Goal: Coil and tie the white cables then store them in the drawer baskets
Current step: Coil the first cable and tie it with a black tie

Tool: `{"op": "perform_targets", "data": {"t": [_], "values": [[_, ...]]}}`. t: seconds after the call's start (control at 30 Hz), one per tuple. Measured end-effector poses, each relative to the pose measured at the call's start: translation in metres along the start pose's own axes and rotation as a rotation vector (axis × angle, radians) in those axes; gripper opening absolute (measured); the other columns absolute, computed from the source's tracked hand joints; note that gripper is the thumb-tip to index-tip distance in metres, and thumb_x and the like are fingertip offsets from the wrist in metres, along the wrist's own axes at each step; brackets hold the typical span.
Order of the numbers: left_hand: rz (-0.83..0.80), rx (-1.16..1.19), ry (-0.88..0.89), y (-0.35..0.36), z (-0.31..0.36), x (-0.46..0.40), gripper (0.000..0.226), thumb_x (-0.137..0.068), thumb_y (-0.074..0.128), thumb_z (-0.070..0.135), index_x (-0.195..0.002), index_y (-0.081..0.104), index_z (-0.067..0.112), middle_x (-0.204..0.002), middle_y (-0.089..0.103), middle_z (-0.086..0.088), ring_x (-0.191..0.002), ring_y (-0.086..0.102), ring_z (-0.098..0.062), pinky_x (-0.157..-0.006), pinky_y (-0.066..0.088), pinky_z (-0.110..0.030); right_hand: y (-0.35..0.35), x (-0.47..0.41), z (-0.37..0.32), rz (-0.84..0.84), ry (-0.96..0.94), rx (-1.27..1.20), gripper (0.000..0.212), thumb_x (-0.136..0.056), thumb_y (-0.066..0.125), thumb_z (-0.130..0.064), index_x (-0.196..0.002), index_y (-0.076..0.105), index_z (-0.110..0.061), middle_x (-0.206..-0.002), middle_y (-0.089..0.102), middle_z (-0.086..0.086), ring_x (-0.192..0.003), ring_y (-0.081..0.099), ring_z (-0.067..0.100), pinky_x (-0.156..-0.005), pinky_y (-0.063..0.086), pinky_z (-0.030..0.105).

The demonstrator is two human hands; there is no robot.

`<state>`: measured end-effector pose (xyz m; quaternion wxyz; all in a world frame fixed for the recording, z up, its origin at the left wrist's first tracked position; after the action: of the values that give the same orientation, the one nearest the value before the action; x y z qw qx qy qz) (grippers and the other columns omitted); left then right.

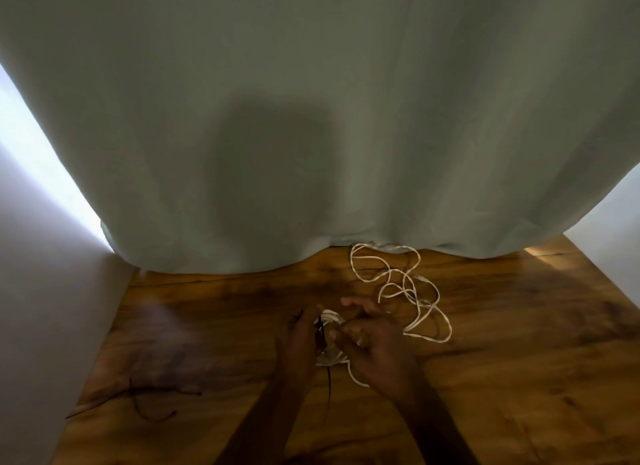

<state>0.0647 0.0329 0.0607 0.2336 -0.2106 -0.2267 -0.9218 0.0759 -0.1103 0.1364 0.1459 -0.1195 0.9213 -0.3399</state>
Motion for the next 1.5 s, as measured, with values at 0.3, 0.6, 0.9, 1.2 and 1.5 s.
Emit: {"op": "perform_targets", "data": {"t": [0.3,0.6,0.9,1.2,1.5], "values": [[-0.073,-0.012,-0.005,0.013,0.001,-0.004,0.018,-0.088,0.062,0.012,-0.094,0.072,-0.003,-0.093,0.074,-0.021,-0.076,0.070,-0.029,-0.061,0.052,-0.032,0.027,-0.001,0.021,-0.079,0.227,0.371,0.035,-0.093,0.040,-0.058,-0.107,0.069,-0.045,-0.165,-0.001,-0.026,-0.132,0.049,0.013,-0.108,0.037,0.055],[-0.142,-0.040,0.060,0.022,0.008,-0.005,0.019,-0.089,0.062,0.013,-0.092,0.072,-0.003,-0.087,0.072,-0.021,-0.074,0.068,-0.031,-0.059,0.050,-0.035,0.020,-0.009,0.023,0.157,0.248,-0.140,0.022,-0.093,0.068,-0.018,-0.074,0.078,-0.025,-0.149,0.043,-0.019,-0.128,0.042,-0.015,-0.089,0.044,0.014],[-0.214,-0.212,0.342,0.018,0.031,-0.003,0.015,-0.093,0.060,0.004,-0.089,0.072,-0.003,-0.079,0.075,-0.008,-0.074,0.072,-0.018,-0.061,0.055,-0.028,0.035,0.002,0.025,-0.062,0.600,-0.770,0.023,-0.094,0.065,-0.031,-0.085,0.076,-0.014,-0.108,0.075,0.005,-0.107,0.067,0.018,-0.096,0.048,0.039],[-0.360,-0.258,0.425,0.023,0.030,0.009,0.031,-0.086,0.072,0.029,-0.086,0.072,-0.002,-0.076,0.072,-0.005,-0.074,0.068,-0.016,-0.064,0.053,-0.026,0.018,-0.002,0.013,-0.002,0.740,-1.288,0.024,-0.091,0.061,-0.015,-0.106,0.069,0.001,-0.104,0.076,0.009,-0.089,0.075,0.023,-0.079,0.057,0.041],[-0.322,-0.337,0.434,0.027,0.030,0.012,0.007,-0.080,0.073,0.013,-0.085,0.074,0.007,-0.082,0.076,-0.007,-0.082,0.073,-0.024,-0.073,0.057,-0.035,0.013,-0.006,0.019,0.056,0.754,-1.253,0.031,-0.095,0.062,-0.024,-0.117,0.072,-0.003,-0.099,0.071,0.007,-0.086,0.072,0.015,-0.072,0.056,0.033]]}}
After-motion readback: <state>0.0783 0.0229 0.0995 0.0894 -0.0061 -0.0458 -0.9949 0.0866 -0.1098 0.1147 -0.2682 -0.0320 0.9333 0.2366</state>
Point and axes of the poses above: each hand's wrist, its own x-axis away from the middle knuckle, its own y-axis out of the palm, z = x × y, the point moved 10 cm from there along -x, towards the middle knuckle
